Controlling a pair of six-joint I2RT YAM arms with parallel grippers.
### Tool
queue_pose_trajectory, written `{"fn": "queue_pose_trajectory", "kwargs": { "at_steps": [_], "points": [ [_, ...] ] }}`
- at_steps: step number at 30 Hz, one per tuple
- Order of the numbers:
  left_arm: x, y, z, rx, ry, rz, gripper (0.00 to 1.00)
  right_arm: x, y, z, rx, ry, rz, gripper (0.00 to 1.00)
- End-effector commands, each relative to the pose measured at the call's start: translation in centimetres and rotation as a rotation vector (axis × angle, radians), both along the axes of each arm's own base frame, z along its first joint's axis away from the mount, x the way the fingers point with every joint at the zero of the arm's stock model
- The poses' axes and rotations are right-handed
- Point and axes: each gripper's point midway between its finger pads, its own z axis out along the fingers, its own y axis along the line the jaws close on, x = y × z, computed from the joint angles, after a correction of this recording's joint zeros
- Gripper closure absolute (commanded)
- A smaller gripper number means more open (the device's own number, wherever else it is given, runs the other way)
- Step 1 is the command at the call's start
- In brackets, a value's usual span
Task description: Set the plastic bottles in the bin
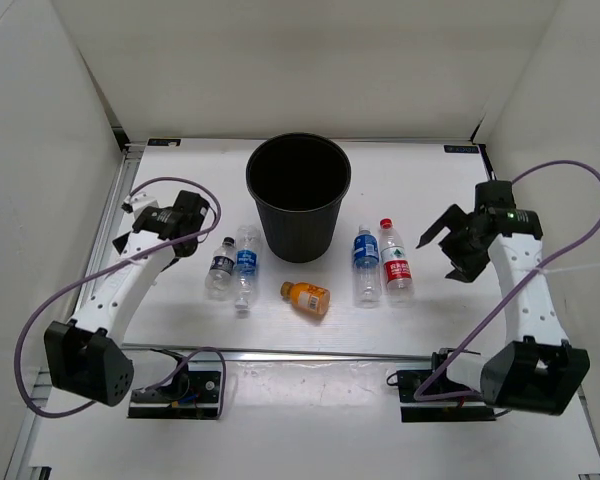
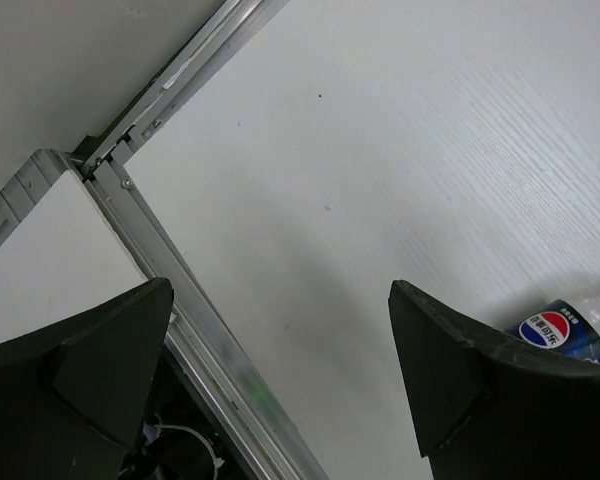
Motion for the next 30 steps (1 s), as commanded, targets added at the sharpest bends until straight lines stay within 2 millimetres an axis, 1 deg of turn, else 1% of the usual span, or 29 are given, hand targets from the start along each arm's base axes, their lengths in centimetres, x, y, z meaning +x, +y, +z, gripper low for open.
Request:
{"fn": "queue_pose_trajectory", "kwargs": {
  "at_steps": [1,2,4,5,6,8,9,10,11,12,13,14,15,16,17,18,19,20,21,22,24,25,26,28,29,30],
  "points": [
    [-0.4,-0.3,-0.1,-0.02,-0.016,-0.045,0.0,2.8,0.7,1.7,0.01,-0.076,0.122,0.0],
    [-0.3,-1.0,-0.2,-0.063,-0.027,-0.08,0.0,3.5,0.8,1.0,0.016,-0.037,0.138,0.0],
    [0.2,-1.7,0.0,-0.102,-0.052,-0.138,0.0,3.6,0.3,0.6,-0.04,0.023,0.139,0.0],
    [1.0,-2.1,0.6,-0.114,-0.082,-0.187,0.0,4.3,0.1,0.8,-0.068,0.016,0.142,0.0],
    [1.1,-2.9,1.0,-0.158,-0.115,-0.232,0.0,4.4,-0.1,0.4,-0.079,0.032,0.128,0.0],
    [1.4,-3.8,1.7,-0.194,-0.147,-0.312,0.0,5.3,0.5,0.0,-0.084,0.014,0.184,0.0],
    [1.7,-4.0,2.8,-0.205,-0.208,-0.332,0.0,5.9,1.1,0.3,-0.087,-0.01,0.234,0.0],
    [1.8,-4.0,3.3,-0.209,-0.235,-0.334,0.0,6.3,1.4,0.2,-0.086,-0.008,0.245,0.0],
    [1.7,-4.1,3.2,-0.208,-0.225,-0.364,0.0,6.8,1.7,-0.6,-0.103,0.022,0.26,0.0],
    [1.6,-4.1,3.4,-0.209,-0.234,-0.365,0.0,7.3,2.0,-0.9,-0.103,0.031,0.27,0.0],
    [1.5,-4.1,3.0,-0.207,-0.223,-0.365,0.0,8.3,2.4,-1.3,-0.121,0.044,0.294,0.0],
    [1.4,-4.1,3.0,-0.207,-0.223,-0.365,0.0,8.7,2.5,-1.6,-0.141,0.05,0.311,0.0],
    [1.1,-4.0,2.3,-0.203,-0.19,-0.362,0.0,9.2,2.6,-1.9,-0.161,0.058,0.317,0.0],
    [1.3,-4.1,2.0,-0.207,-0.18,-0.354,0.0,9.8,2.6,-2.2,-0.18,0.056,0.33,0.0],
    [1.0,-4.0,1.5,-0.204,-0.161,-0.352,0.0,10.5,3.1,-3.0,-0.183,0.076,0.354,0.0],
    [1.1,-4.0,1.2,-0.203,-0.147,-0.351,0.0,10.5,3.2,-3.6,-0.182,0.096,0.356,0.0],
    [1.1,-4.0,1.0,-0.201,-0.136,-0.35,0.0,11.0,3.6,-3.8,-0.183,0.089,0.368,0.0],
    [1.1,-4.0,1.0,-0.201,-0.136,-0.35,0.0,11.2,4.1,-4.6,-0.182,0.104,0.383,0.0],
    [1.1,-4.0,0.5,-0.199,-0.116,-0.349,0.0,11.0,3.8,-5.3,-0.199,0.124,0.389,0.0],
    [1.1,-4.0,0.5,-0.203,-0.121,-0.342,0.0,10.9,4.1,-6.0,-0.199,0.145,0.4,0.0],
    [1.2,-3.8,0.2,-0.201,-0.112,-0.332,0.0,10.8,4.1,-7.3,-0.198,0.168,0.402,0.0],
    [1.1,-4.0,-0.3,-0.211,-0.097,-0.329,0.0,10.1,4.0,-8.2,-0.196,0.202,0.405,0.0],
    [1.1,-4.0,-0.3,-0.215,-0.103,-0.323,0.0,10.1,4.3,-8.9,-0.178,0.21,0.411,0.0],
    [0.9,-4.2,-0.8,-0.228,-0.095,-0.319,0.0,10.2,4.3,-9.7,-0.178,0.218,0.412,0.0],
    [0.9,-4.2,-0.8,-0.228,-0.095,-0.319,0.0,9.7,4.3,-10.4,-0.176,0.245,0.414,0.0],
    [0.9,-4.2,-0.8,-0.228,-0.095,-0.319,0.0,9.4,4.2,-10.7,-0.176,0.254,0.415,0.0]
  ]
}}
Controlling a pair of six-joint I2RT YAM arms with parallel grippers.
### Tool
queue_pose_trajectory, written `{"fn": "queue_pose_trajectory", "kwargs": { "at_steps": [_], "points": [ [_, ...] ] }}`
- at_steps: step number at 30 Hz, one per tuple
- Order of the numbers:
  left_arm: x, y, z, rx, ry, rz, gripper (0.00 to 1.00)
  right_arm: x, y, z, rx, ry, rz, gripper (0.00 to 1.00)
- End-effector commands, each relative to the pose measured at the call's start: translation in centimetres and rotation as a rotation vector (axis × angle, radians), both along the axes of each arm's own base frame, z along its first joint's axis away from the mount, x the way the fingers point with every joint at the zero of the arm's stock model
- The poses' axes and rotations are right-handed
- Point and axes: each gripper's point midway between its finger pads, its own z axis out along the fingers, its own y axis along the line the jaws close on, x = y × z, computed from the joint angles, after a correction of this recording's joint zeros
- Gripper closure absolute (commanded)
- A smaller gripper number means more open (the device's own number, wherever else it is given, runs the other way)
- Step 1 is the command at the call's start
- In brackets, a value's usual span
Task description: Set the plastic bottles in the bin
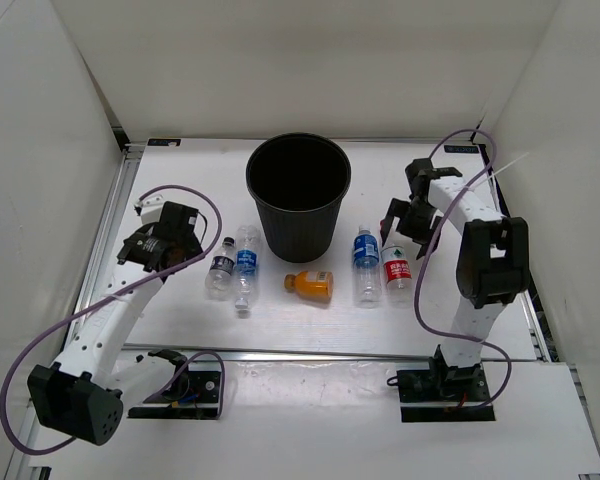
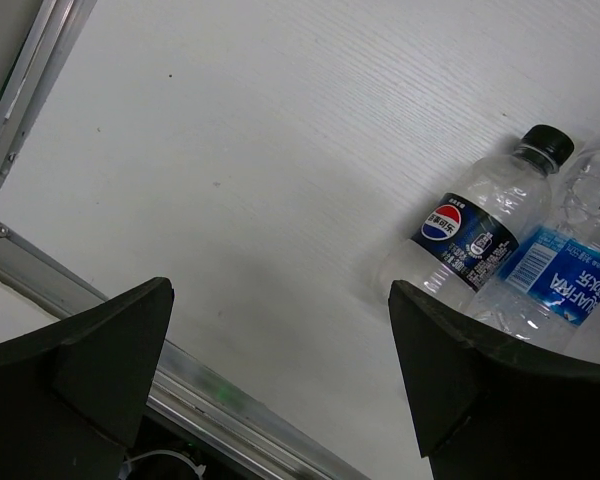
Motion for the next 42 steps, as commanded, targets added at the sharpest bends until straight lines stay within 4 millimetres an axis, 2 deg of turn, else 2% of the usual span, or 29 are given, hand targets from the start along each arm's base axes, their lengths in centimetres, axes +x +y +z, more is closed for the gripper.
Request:
{"fn": "queue_pose_trajectory", "kwargs": {
  "at_steps": [1,7,12,13,14,16,19,21,23,25,26,29,30,31,33,34,36,37,40,41,42],
  "points": [
    [0.1,-0.2,0.1,-0.021,-0.018,0.008,0.0,0.1,-0.2,-1.6,-0.011,0.016,0.019,0.0],
    [-0.4,-0.4,-0.9,-0.034,0.033,0.02,0.0,-0.1,0.2,-3.5,0.003,0.068,0.021,0.09],
    [-0.8,-0.5,-1.1,-0.046,0.048,0.03,0.0,-0.7,-0.7,-4.7,0.0,0.097,-0.002,0.27],
    [-0.9,-0.5,-0.9,-0.049,0.038,0.03,0.0,-0.6,-1.1,-4.7,0.001,0.097,-0.025,0.3],
    [-0.8,-0.5,-0.9,-0.055,0.034,0.038,0.0,-0.9,-1.7,-4.7,0.002,0.102,-0.042,0.39],
    [-1.1,-0.6,-1.1,-0.065,0.037,0.032,0.0,-0.9,-2.3,-4.4,-0.005,0.092,-0.068,0.46],
    [-1.5,-1.0,-1.9,-0.084,0.061,0.029,0.0,-1.2,-3.6,-2.5,-0.008,0.066,-0.145,0.58],
    [-1.5,-1.4,-2.2,-0.113,0.055,0.025,0.0,-1.0,-4.5,0.0,0.0,0.023,-0.198,0.66],
    [-1.2,-1.6,-2.1,-0.125,0.047,0.02,0.0,0.9,-4.5,4.1,0.032,-0.08,-0.242,0.7],
    [-1.0,-1.7,-2.0,-0.128,0.036,0.019,0.0,2.1,-3.4,7.8,0.105,-0.151,-0.248,0.71],
    [-1.0,-1.7,-2.2,-0.125,0.045,0.02,0.0,4.2,-2.7,11.4,0.155,-0.256,-0.259,0.71],
    [-0.5,-1.7,-2.2,-0.111,0.048,0.016,0.0,6.9,-1.0,18.3,0.285,-0.434,-0.243,0.71],
    [0.0,-1.8,-2.2,-0.112,0.046,0.016,0.0,8.4,0.6,23.1,0.376,-0.556,-0.192,0.71],
    [0.4,-2.1,-1.9,-0.102,0.044,-0.012,0.0,8.9,1.3,25.9,0.432,-0.62,-0.184,0.71],
    [0.7,-2.2,-2.2,-0.09,0.067,-0.02,0.0,9.7,3.8,30.1,0.532,-0.718,-0.116,0.71],
    [1.2,-2.2,-2.0,-0.083,0.061,-0.016,0.0,10.2,5.6,33.6,0.611,-0.803,-0.056,0.71],
    [1.7,-2.3,-1.9,-0.08,0.057,-0.023,0.0,10.0,7.4,36.7,0.677,-0.875,0.001,0.71],
    [1.9,-2.3,-1.5,-0.078,0.049,-0.031,0.0,10.5,8.5,38.1,0.714,-0.93,0.043,0.71],
    [2.8,-2.6,-1.2,-0.075,0.044,-0.039,0.0,10.2,12.4,39.8,0.782,-0.985,0.168,0.71],
    [2.9,-2.6,-1.6,-0.065,0.064,-0.047,0.0,10.3,14.7,39.3,0.799,-0.975,0.221,0.71],
    [3.2,-2.7,-1.3,-0.066,0.059,-0.047,0.0,10.2,15.4,40.3,0.796,-1.012,0.249,0.71]
  ]
}}
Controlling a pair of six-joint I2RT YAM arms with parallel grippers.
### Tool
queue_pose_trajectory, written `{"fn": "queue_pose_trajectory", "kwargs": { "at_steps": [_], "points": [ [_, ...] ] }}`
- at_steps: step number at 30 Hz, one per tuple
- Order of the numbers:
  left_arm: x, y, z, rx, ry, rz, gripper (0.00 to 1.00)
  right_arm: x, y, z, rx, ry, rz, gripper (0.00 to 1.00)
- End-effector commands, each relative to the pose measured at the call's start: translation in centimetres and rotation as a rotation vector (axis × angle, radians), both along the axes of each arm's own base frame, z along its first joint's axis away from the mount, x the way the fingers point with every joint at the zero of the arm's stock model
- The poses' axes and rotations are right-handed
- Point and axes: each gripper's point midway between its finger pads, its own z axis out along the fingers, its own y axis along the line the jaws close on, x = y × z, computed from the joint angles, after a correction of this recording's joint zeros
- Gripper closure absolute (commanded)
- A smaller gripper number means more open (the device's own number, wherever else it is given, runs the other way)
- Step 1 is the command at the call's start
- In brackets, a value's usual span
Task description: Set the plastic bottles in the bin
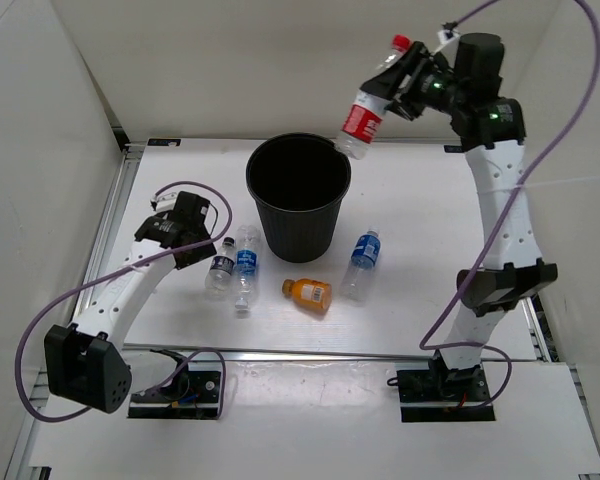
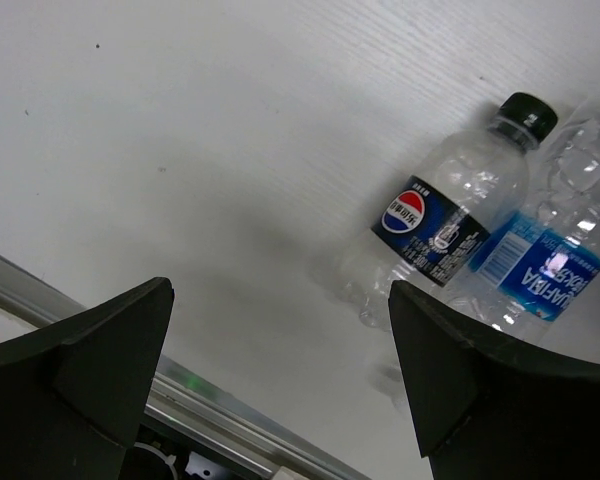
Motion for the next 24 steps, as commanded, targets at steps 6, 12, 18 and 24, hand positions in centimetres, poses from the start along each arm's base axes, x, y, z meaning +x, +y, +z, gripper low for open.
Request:
{"fn": "queue_pose_trajectory", "kwargs": {
  "at_steps": [6,12,18,24],
  "points": [
    [2.7,-0.7,1.7,0.001,-0.046,-0.021,0.0,1.4,10.1,-1.7,-0.04,-0.13,0.204,0.66],
    [3.4,-0.6,2.2,-0.001,-0.074,-0.021,0.0,1.1,10.7,-4.7,-0.135,-0.108,0.208,0.18],
    [4.1,0.4,2.1,-0.025,-0.08,0.001,0.0,0.0,8.6,-3.9,-0.18,-0.11,0.156,0.0],
    [3.5,0.6,-0.5,-0.042,-0.007,-0.002,0.0,-2.2,5.2,-0.9,-0.214,-0.172,0.067,0.0]
  ]
}}
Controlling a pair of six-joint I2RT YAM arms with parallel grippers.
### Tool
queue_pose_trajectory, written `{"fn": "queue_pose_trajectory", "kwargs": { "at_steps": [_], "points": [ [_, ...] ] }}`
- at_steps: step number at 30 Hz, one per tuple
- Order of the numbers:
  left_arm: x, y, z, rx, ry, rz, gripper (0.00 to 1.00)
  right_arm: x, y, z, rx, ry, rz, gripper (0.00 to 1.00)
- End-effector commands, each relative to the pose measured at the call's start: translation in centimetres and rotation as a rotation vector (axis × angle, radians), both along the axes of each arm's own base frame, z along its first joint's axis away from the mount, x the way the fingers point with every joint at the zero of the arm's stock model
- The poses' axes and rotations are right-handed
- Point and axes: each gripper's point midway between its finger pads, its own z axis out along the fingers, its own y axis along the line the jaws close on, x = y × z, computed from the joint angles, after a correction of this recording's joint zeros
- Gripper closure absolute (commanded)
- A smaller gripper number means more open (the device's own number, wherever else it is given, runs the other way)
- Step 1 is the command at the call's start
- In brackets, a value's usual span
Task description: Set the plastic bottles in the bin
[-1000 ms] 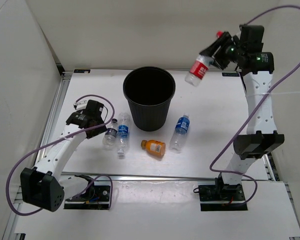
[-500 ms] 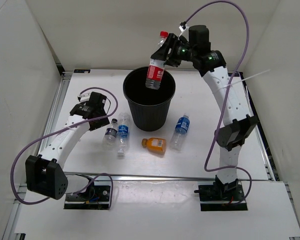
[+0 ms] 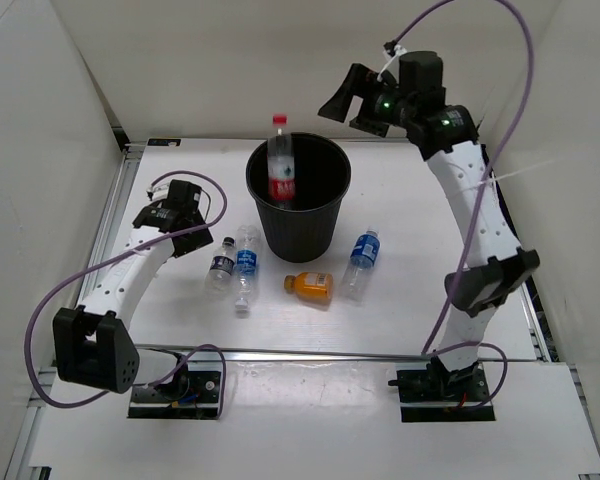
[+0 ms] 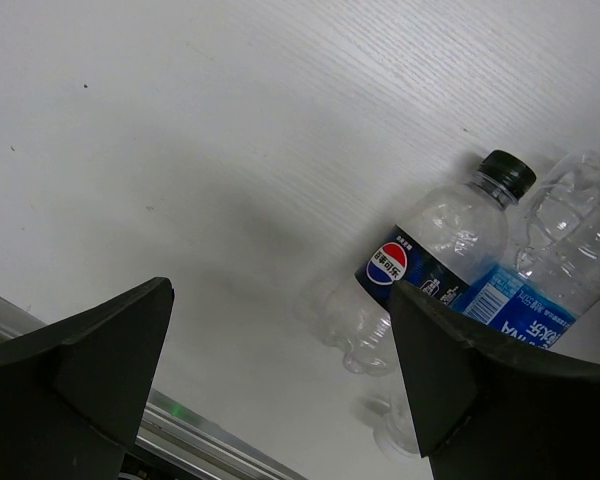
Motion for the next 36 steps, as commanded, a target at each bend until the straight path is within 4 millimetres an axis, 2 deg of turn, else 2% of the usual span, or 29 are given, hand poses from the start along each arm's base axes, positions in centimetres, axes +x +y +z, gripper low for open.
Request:
{"fn": "queue_pose_trajectory", "kwargs": {
  "at_steps": [1,2,4,5,7,8,12,15,20,23,24,30,36],
  "points": [
    [0.3,-0.6,-0.9,-0.032,0.007,-0.025,0.0,-2.8,-3.6,5.1,-0.013,-0.135,-0.069,0.0],
    [0.2,-0.7,-1.0,-0.04,0.008,-0.029,0.0,-3.6,-4.0,5.9,-0.012,-0.157,-0.067,0.0],
    [0.1,-0.7,-1.7,-0.039,0.013,-0.029,0.0,-4.2,-4.4,5.1,-0.027,-0.133,-0.075,0.0],
    [0.1,-0.7,-1.9,-0.038,0.022,-0.029,0.0,-4.8,-4.8,5.5,-0.027,-0.143,-0.087,0.0],
    [0.5,-0.8,-2.0,-0.041,0.007,-0.029,0.0,-5.1,-5.2,4.7,-0.041,-0.123,-0.099,0.0],
    [0.2,-0.9,-2.6,-0.045,0.028,-0.033,0.0,-5.3,-5.9,5.3,-0.038,-0.136,-0.117,0.0],
    [1.3,-2.0,-3.9,-0.083,0.046,-0.077,0.0,-5.7,-7.0,5.2,-0.047,-0.121,-0.138,0.0],
    [1.5,-2.4,-5.6,-0.091,0.078,-0.103,0.0,-6.5,-7.4,4.7,-0.06,-0.111,-0.116,0.0],
    [2.0,-3.6,-7.3,-0.132,0.093,-0.183,0.0,-7.3,-7.7,4.6,-0.061,-0.093,-0.107,0.0],
    [2.6,-4.3,-7.6,-0.152,0.077,-0.22,0.0,-7.6,-8.1,4.3,-0.074,-0.079,-0.103,0.0],
    [2.2,-4.5,-8.2,-0.168,0.097,-0.228,0.0,-7.7,-8.1,4.0,-0.078,-0.069,-0.103,0.0],
    [2.8,-4.5,-8.0,-0.179,0.075,-0.225,0.0,-7.9,-8.9,4.0,-0.075,-0.067,-0.114,0.0],
    [3.6,-4.8,-5.4,-0.189,0.002,-0.246,0.0,-8.1,-8.6,3.8,-0.07,-0.056,-0.093,0.0]
  ]
}}
